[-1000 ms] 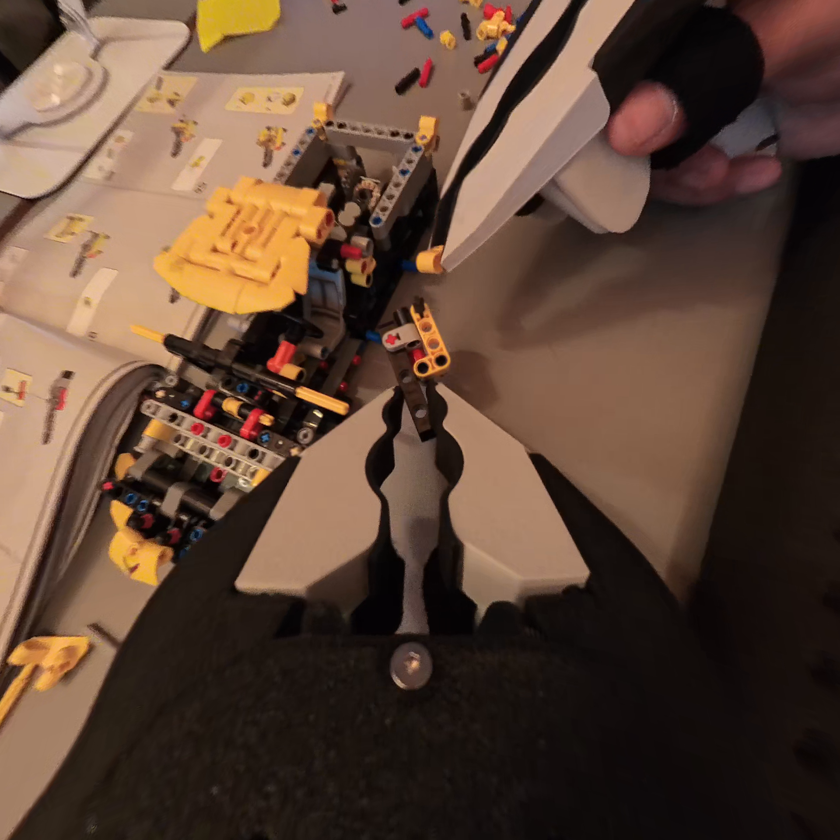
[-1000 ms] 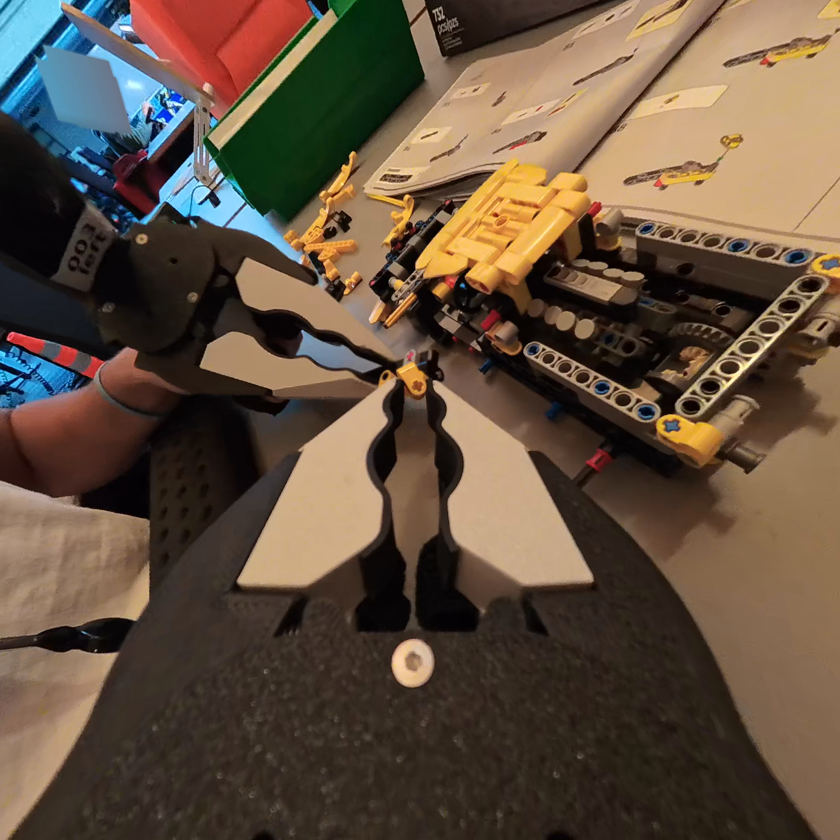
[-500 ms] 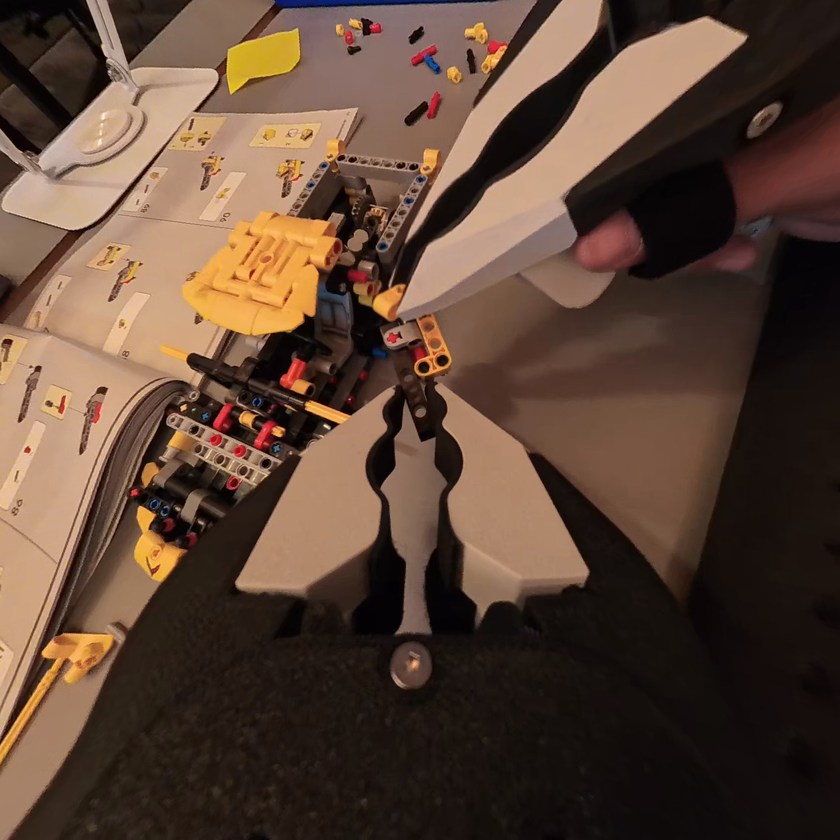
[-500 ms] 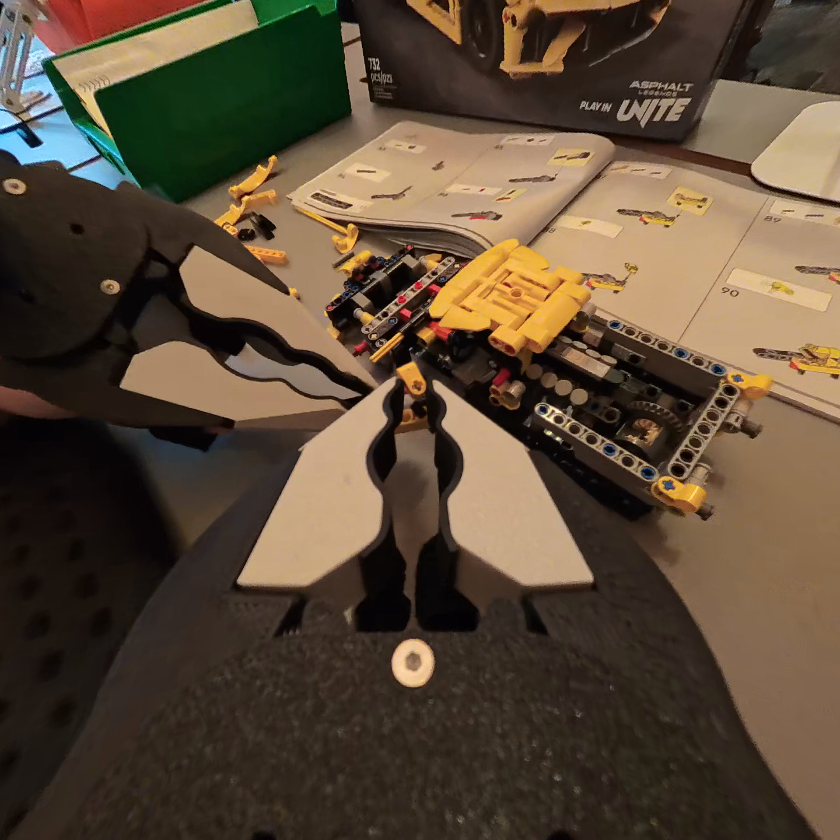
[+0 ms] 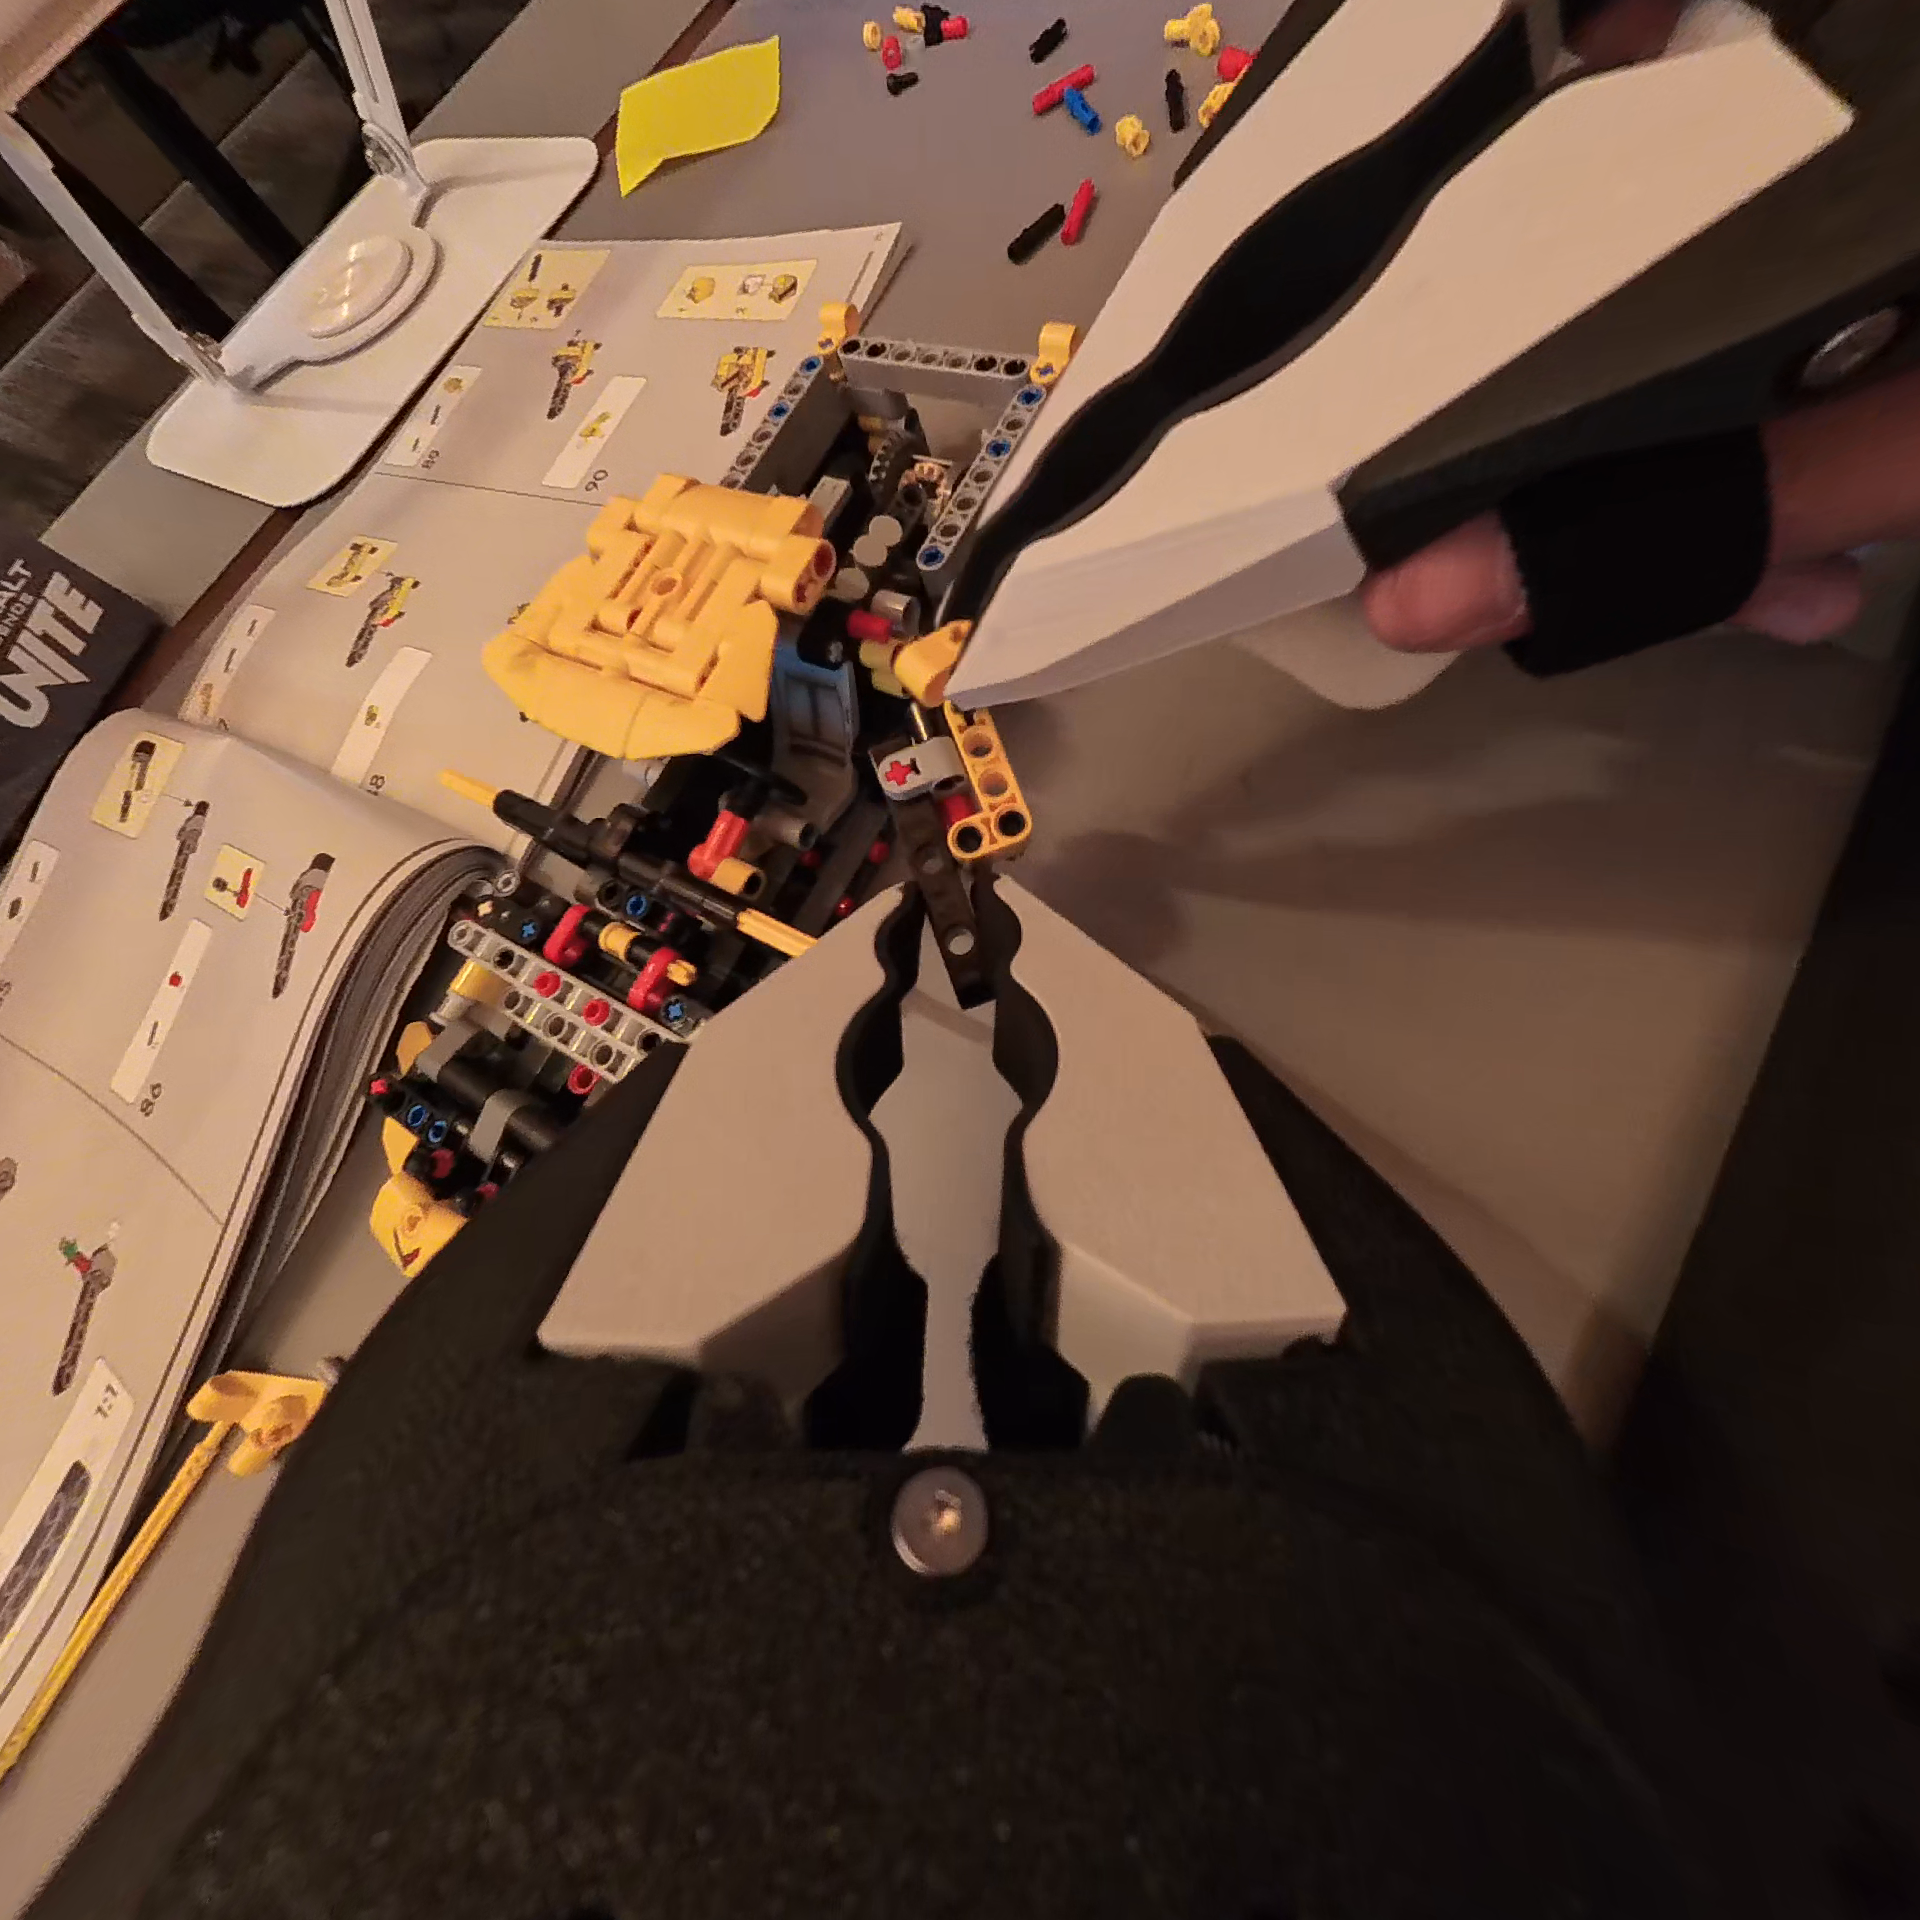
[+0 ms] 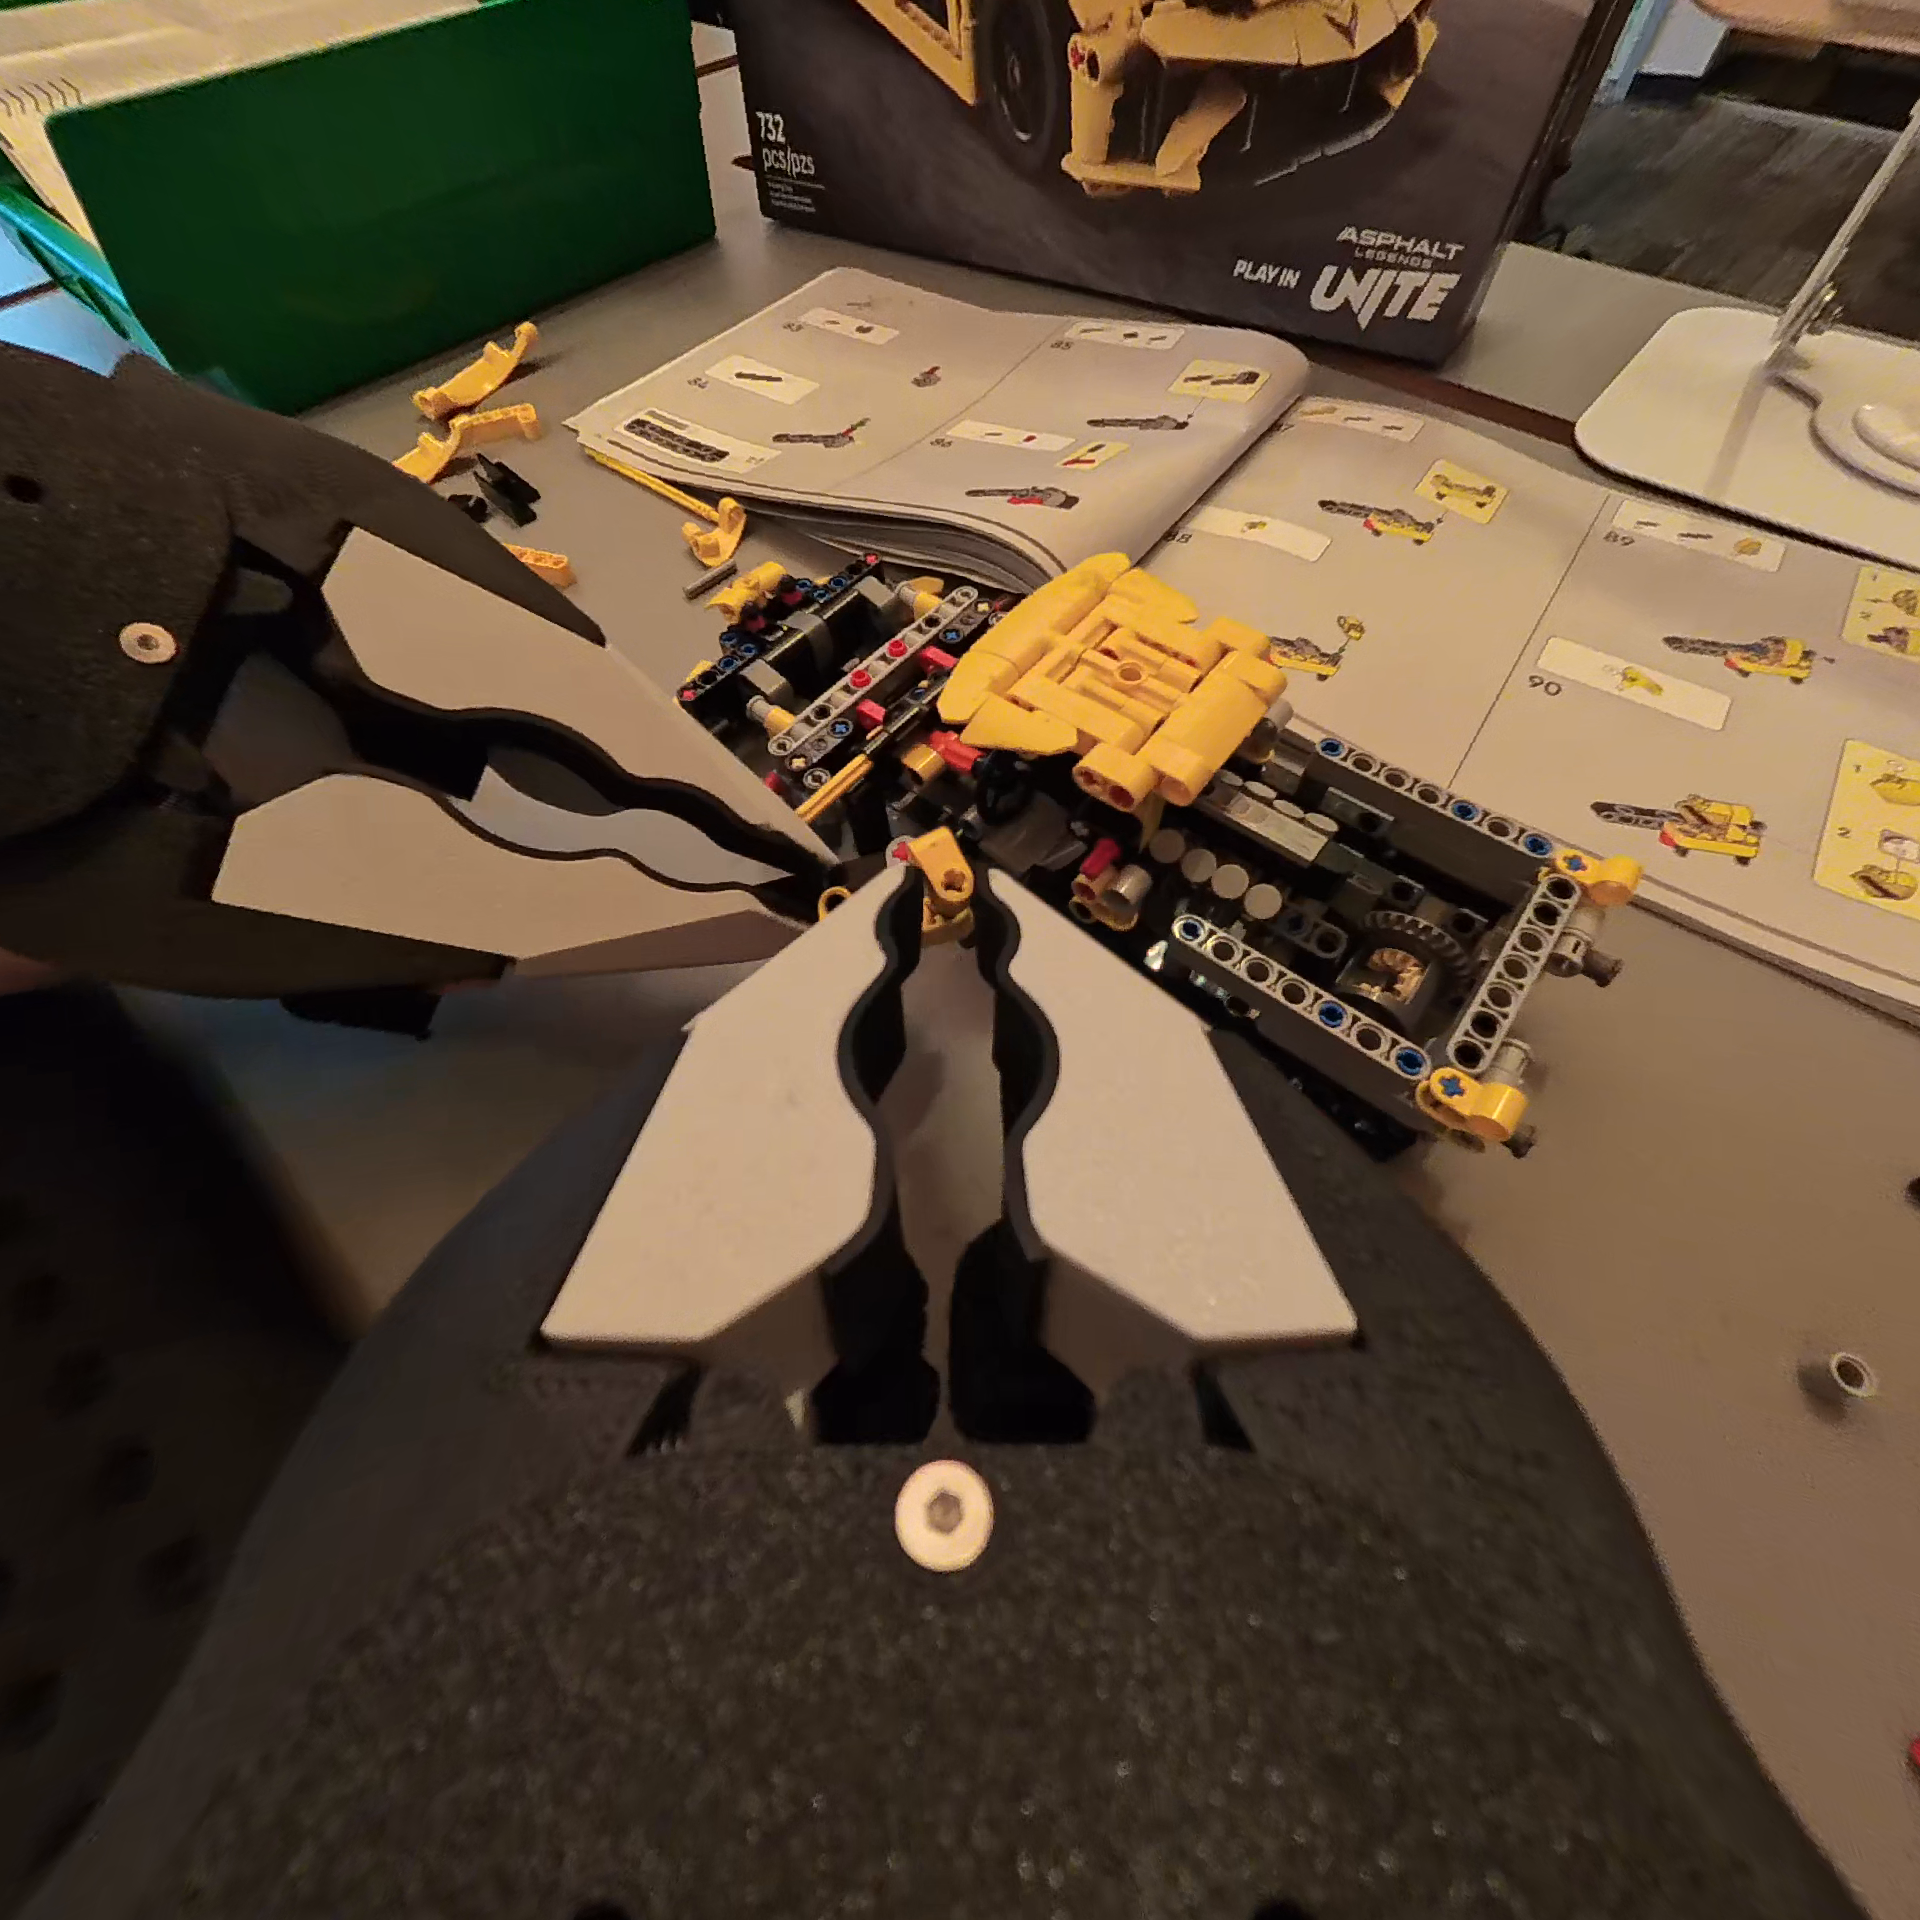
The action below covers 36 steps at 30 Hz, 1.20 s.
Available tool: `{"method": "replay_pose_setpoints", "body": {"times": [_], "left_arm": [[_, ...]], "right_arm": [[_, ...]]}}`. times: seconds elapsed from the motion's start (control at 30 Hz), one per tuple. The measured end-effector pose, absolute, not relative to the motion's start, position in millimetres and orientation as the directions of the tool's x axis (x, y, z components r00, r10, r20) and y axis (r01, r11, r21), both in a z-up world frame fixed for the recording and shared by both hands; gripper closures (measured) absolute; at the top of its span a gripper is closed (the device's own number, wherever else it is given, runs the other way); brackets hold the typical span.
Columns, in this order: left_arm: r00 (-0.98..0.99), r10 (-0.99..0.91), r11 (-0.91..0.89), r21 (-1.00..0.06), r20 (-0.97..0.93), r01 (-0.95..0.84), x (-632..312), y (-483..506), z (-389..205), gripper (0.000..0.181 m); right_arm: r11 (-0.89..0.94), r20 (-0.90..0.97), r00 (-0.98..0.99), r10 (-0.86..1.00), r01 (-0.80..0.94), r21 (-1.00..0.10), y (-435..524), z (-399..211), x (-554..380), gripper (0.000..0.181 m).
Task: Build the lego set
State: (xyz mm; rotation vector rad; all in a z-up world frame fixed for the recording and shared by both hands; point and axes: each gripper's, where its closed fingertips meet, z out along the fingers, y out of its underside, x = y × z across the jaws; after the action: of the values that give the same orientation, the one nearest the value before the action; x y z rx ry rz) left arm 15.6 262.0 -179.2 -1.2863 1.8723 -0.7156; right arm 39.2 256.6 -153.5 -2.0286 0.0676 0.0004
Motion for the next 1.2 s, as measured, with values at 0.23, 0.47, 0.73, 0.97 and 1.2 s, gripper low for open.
{"method": "replay_pose_setpoints", "body": {"times": [0.23, 0.47, 0.73, 0.97, 1.2], "left_arm": [[-0.189, -0.948, 0.318, -0.789, -0.255, -0.527, 17, 263, -176, 0.172], [-0.131, -0.911, 0.399, -0.76, -0.39, -0.513, 18, 262, -168, 0.172], [-0.139, -0.884, 0.454, -0.746, -0.447, -0.487, 18, 259, -163, 0.172], [-0.188, -0.947, 0.318, -0.834, -0.259, -0.452, 15, 253, -159, 0.172], [-0.212, -0.947, 0.314, -0.827, -0.24, -0.466, 15, 247, -163, 0.172]], "right_arm": [[-0.436, -0.012, 0.997, -0.081, -0.046, -0.899, 259, -151, 39, 0.172], [-0.443, 0.018, 0.992, -0.128, -0.041, -0.896, 256, -151, 44, 0.173], [-0.418, -0.168, 0.982, -0.09, -0.19, -0.888, 254, -155, 47, 0.173], [-0.382, -0.398, 0.917, 0.042, -0.353, -0.854, 250, -148, 42, 0.174], [-0.415, -0.329, 0.943, 0.042, -0.283, -0.865, 248, -154, 42, 0.174]]}}
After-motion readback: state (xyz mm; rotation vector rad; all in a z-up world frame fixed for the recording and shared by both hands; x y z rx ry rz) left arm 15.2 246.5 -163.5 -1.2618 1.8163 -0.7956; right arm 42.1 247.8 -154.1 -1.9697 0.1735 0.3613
